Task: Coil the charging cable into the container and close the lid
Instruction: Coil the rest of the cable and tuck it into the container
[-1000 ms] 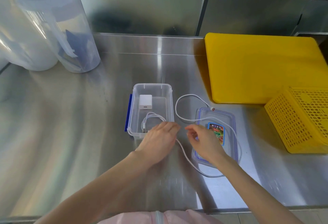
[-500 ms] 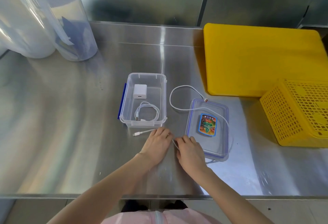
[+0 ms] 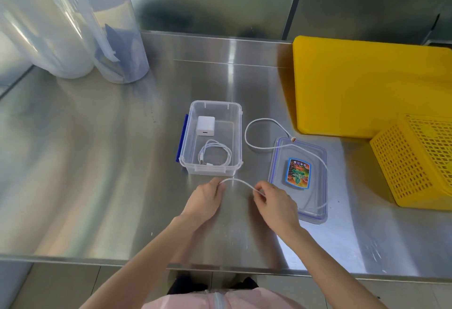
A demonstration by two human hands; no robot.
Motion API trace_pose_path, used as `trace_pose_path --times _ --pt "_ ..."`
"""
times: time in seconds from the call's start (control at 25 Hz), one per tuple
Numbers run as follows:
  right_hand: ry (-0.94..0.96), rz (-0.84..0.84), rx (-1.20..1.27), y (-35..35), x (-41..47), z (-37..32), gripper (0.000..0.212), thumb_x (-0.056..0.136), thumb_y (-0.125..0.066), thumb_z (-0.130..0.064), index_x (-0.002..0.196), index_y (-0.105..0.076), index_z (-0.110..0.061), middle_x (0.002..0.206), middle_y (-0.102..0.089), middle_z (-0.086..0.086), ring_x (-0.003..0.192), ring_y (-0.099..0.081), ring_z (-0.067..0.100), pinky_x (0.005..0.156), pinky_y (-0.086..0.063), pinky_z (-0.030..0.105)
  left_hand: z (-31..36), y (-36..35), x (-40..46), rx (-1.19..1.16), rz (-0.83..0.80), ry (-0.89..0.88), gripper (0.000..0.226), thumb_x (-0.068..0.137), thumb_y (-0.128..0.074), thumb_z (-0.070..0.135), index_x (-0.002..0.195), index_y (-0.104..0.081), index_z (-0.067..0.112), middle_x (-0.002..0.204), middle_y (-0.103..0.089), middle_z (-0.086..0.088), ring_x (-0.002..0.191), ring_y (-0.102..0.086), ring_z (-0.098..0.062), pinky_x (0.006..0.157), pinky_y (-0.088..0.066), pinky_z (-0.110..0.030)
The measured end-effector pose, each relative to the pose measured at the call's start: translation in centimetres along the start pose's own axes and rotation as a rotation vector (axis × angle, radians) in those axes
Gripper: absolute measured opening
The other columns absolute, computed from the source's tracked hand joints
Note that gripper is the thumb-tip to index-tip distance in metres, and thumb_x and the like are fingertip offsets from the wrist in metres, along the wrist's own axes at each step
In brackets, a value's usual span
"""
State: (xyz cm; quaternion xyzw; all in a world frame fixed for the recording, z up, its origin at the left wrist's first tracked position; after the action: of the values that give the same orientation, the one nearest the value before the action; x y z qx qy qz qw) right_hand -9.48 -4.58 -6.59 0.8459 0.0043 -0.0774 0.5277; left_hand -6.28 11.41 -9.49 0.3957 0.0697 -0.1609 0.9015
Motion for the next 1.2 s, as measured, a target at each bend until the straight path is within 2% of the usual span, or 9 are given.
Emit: trace_pose_path --times 0.2,0.32,0.44,0.52,0.6,0.72,0.8,0.92,1.2 --pt "-0.038 -0.004 0.067 0.6 0.4 -1.2 0.031 0.087 -0.046 -0.049 0.079 -0.056 -0.021 0.065 -0.063 -0.002 0.075 -0.057 0.028 0.067 -0.044 0.031 -2.2 3.9 -1.2 -0.534 0.071 0.225 0.038 0.095 -0.043 0.026 0.058 -0.048 0.020 0.042 -0.038 0.010 0.034 -0.033 -0.004 0.038 -0.029 -0.016" --pt "-0.006 -0.022 0.056 1.3 0.3 -1.7 0.032 0.084 -0.049 -0.052 0.068 -0.048 -0.024 0.045 -0.042 -0.007 0.062 -0.046 0.020 0.060 -0.036 0.027 -4.3 6.3 -1.6 -0.986 0.093 0.311 0.035 0.097 -0.038 0.022 0.064 -0.045 0.015 0.032 -0.026 0.012 0.026 -0.019 0.000 0.028 -0.014 -0.010" --pt "0.067 -0.017 0.085 2.0 0.2 -1.7 0.030 0.085 -0.052 -0.045 0.063 -0.047 -0.026 0.043 -0.042 -0.006 0.056 -0.044 0.018 0.057 -0.036 0.027 -6.7 9.4 -2.1 -1.322 0.147 0.350 0.032 0.097 -0.034 0.022 0.067 -0.044 0.017 0.030 -0.026 0.007 0.022 -0.020 -0.002 0.026 -0.013 -0.011" --pt "0.121 -0.035 0.141 2.4 0.1 -1.6 0.027 0.085 -0.053 -0.039 0.062 -0.048 -0.026 0.049 -0.050 -0.004 0.055 -0.047 0.019 0.057 -0.038 0.030 -7.6 11.1 -2.4 -1.538 0.171 0.336 0.015 0.084 -0.053 0.017 0.070 -0.048 0.015 0.031 -0.030 0.006 0.022 -0.025 -0.004 0.027 -0.017 -0.011" --pt "0.184 -0.101 0.127 2.4 -0.1 -2.3 0.021 0.087 -0.052 -0.034 0.071 -0.058 -0.022 0.063 -0.063 0.000 0.062 -0.055 0.019 0.060 -0.043 0.032 -7.7 12.0 -2.9 -1.657 0.171 0.293 0.034 0.049 -0.072 0.015 0.080 -0.057 0.011 0.038 -0.034 0.009 0.028 -0.030 -0.004 0.031 -0.024 -0.012" --pt "0.357 -0.186 0.018 1.8 -0.8 -5.5 0.019 0.088 -0.049 -0.026 0.089 -0.067 -0.022 0.076 -0.063 -0.007 0.070 -0.055 0.014 0.061 -0.038 0.022 -6.2 11.7 -2.9 -1.574 0.187 0.210 0.017 0.080 -0.053 0.008 0.095 -0.059 0.015 0.046 -0.039 0.009 0.037 -0.036 -0.004 0.038 -0.031 -0.012" --pt "0.469 -0.217 -0.004 1.6 -1.4 -8.0 0.021 0.088 -0.049 -0.026 0.094 -0.068 -0.022 0.080 -0.066 -0.006 0.075 -0.058 0.013 0.065 -0.038 0.020 -4.2 11.2 -2.9 -1.286 0.182 0.138 0.026 0.097 -0.033 0.012 0.099 -0.058 0.020 0.045 -0.045 0.013 0.040 -0.040 -0.002 0.042 -0.034 -0.010" --pt "0.533 -0.265 0.078 1.9 -1.9 -10.6 0.019 0.087 -0.053 -0.027 0.096 -0.069 -0.024 0.090 -0.071 -0.007 0.085 -0.059 0.009 0.075 -0.044 0.020 -2.1 10.1 -2.9 -0.929 0.153 0.018 0.027 0.098 -0.036 0.016 0.096 -0.062 0.020 0.049 -0.059 0.012 0.047 -0.052 0.001 0.050 -0.043 -0.009" --pt "0.510 -0.129 0.215 4.3 -0.9 -12.9 0.021 0.089 -0.052 -0.029 0.093 -0.069 -0.017 0.079 -0.064 -0.006 0.069 -0.055 0.010 0.063 -0.039 0.014 -0.2 7.1 -4.3 -0.770 -0.104 0.023 0.030 0.098 -0.035 0.018 0.088 -0.063 0.016 0.051 -0.066 0.008 0.053 -0.062 0.000 0.062 -0.052 -0.013"
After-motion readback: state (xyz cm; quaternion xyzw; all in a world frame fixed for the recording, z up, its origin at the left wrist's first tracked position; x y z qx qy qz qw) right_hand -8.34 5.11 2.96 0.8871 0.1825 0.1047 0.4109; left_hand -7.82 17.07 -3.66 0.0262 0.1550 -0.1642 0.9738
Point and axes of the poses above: each hand's wrist, its own x-axis towards the middle knuckle, its own y-axis out of the back of the hand, z = x × y, the point moved 6 cm from there along x, towards the middle knuckle
